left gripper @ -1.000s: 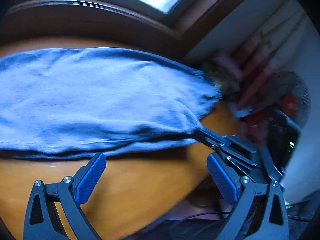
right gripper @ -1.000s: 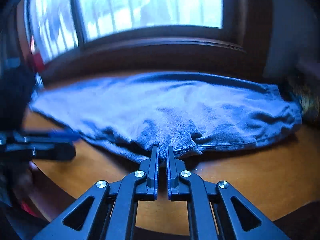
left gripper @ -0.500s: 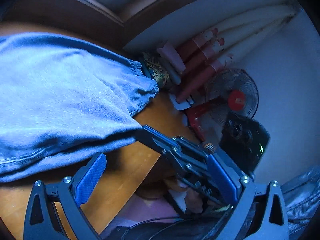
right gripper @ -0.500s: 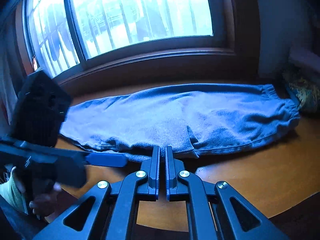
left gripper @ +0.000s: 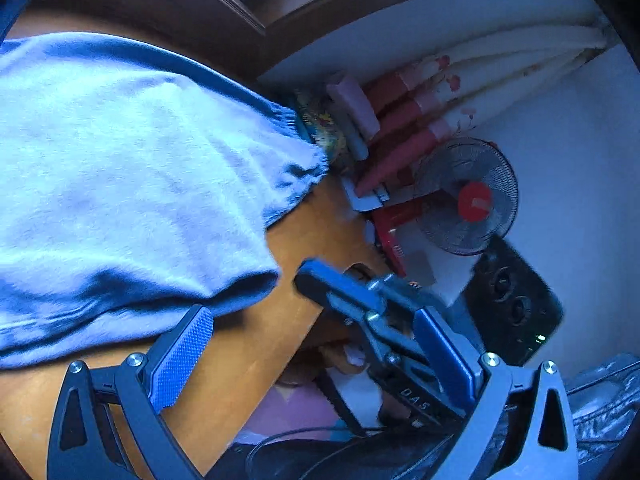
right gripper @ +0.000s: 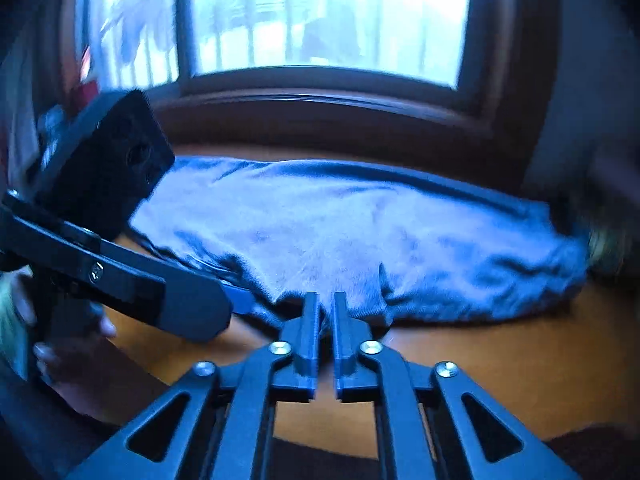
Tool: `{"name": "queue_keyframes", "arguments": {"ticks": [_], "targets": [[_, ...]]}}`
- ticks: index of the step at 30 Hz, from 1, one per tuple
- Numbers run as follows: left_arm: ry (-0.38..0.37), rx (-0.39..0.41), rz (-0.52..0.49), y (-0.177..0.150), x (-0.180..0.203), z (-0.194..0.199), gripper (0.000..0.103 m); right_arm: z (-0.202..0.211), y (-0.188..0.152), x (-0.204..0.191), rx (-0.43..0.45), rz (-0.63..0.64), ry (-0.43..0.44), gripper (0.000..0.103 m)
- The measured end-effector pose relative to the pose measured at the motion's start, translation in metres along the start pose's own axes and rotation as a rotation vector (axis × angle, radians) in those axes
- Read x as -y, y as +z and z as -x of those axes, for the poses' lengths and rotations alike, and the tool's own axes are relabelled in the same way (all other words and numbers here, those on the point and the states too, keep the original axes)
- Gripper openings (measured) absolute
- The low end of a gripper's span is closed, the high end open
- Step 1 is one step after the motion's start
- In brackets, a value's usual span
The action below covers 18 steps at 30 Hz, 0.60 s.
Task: Fold clothes
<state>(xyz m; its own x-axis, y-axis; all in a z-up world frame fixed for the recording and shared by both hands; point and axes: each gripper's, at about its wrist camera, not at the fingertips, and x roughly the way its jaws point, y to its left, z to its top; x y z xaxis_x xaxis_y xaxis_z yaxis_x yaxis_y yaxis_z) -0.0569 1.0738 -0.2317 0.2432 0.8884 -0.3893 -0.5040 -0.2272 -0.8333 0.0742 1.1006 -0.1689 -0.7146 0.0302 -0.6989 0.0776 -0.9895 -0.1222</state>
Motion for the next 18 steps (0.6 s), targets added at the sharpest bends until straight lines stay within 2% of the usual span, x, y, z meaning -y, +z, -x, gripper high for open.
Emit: {"name": "queue_keyframes", "arguments": {"ticks": [1, 5, 10, 11, 14, 18], "targets": [[0.012, -0.002, -0.001, -0.002, -0.001, 0.003, 0.102, -0.002, 0.001, -0.005, -0.007, 0.048, -0.016, 0.018], [0.008, 0.022, 0.02, -0.003, -0.009, 0.013, 0.102, -0.019, -0.001, -0.023, -0.067, 0.22, -0.092, 0.019], [-0.003, 0.021, 0.025, -0.012, -0.011, 0.017, 0.102, -0.03, -0.005, -0.027, -0.098, 0.27, -0.126, 0.017], [-0.012, 0.021, 0.028, -0.013, -0.011, 0.017, 0.102, -0.029, -0.004, -0.025, -0.092, 0.245, -0.121, 0.006], [-0.046, 0.016, 0.026, -0.015, -0.009, 0.015, 0.102, -0.023, 0.005, -0.005, -0.059, 0.092, -0.06, 0.004], [-0.063, 0.001, -0.044, -0.009, 0.005, 0.004, 0.102, -0.015, 0.007, 0.027, -0.034, -0.129, 0.052, 0.003]]}}
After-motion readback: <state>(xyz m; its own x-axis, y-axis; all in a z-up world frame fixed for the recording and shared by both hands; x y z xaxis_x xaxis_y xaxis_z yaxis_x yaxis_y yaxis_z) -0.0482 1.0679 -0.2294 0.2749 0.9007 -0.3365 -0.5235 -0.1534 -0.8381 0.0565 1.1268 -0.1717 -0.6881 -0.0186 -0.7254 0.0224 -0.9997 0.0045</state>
